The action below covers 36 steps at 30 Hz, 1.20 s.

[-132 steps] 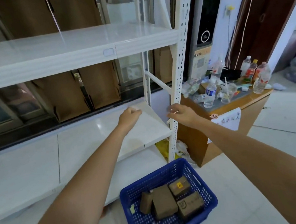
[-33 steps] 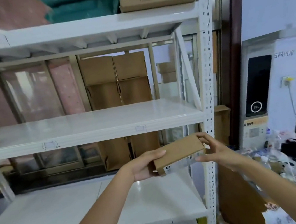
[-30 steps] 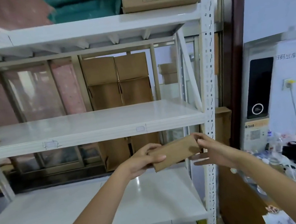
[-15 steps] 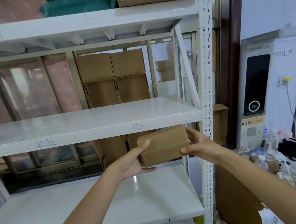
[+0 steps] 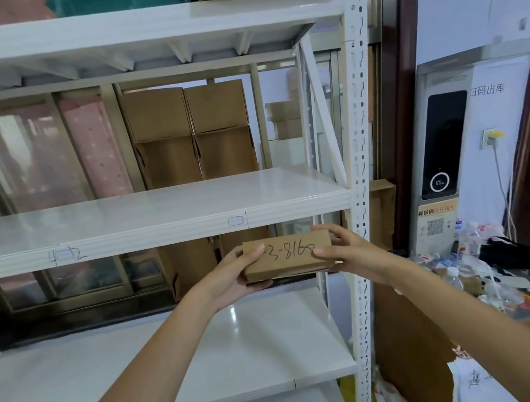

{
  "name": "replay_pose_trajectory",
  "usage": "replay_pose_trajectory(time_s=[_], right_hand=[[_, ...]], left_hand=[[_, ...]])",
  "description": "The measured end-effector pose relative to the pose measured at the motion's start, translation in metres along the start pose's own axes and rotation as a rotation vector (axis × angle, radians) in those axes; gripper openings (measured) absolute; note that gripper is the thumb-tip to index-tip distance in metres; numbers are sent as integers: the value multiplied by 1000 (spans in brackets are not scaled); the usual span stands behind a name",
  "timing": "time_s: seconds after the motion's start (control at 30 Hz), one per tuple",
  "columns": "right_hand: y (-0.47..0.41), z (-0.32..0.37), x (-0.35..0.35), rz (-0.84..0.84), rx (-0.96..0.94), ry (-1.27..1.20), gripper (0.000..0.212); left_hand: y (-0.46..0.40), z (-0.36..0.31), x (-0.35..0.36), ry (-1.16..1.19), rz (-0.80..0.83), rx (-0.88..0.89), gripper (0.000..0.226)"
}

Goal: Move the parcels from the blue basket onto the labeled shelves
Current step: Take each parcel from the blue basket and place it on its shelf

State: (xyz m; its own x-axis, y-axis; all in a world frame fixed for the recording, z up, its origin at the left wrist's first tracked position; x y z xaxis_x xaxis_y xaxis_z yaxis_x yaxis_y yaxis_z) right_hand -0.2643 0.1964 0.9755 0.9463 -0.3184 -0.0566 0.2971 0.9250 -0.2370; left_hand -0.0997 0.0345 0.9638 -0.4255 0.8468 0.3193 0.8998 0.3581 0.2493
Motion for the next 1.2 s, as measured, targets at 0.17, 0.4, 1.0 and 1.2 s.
replay_pose_trajectory(time_s=[0.17, 0.4, 1.0, 1.2], right_hand=[[-3, 3, -5, -27, -36, -82, 64], [-7, 1, -7, -31, -40, -117, 74], [-97, 11, 155, 182, -99, -184, 66], [-131, 40, 249, 152, -155, -128, 54]], left_hand=[[8, -7, 6, 20, 96, 7, 47], [10, -10, 4, 23, 97, 25, 63], [134, -46, -127, 41, -216, 190, 68], [197, -85, -193, 45, -237, 250, 55]])
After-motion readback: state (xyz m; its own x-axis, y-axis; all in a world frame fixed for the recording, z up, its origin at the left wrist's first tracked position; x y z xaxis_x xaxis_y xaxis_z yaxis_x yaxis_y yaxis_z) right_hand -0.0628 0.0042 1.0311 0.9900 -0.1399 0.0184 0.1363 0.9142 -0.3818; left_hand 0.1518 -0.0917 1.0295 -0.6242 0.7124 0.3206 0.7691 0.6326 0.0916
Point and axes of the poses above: each hand's wrist, its own y-axis away from the middle knuckle, its own x-axis out of the palm, z = x × y, the point moved 6 cm from there along -y, towards the middle knuckle, and after that the axes turned 10 degrees about -x, right-handed, at the moved point
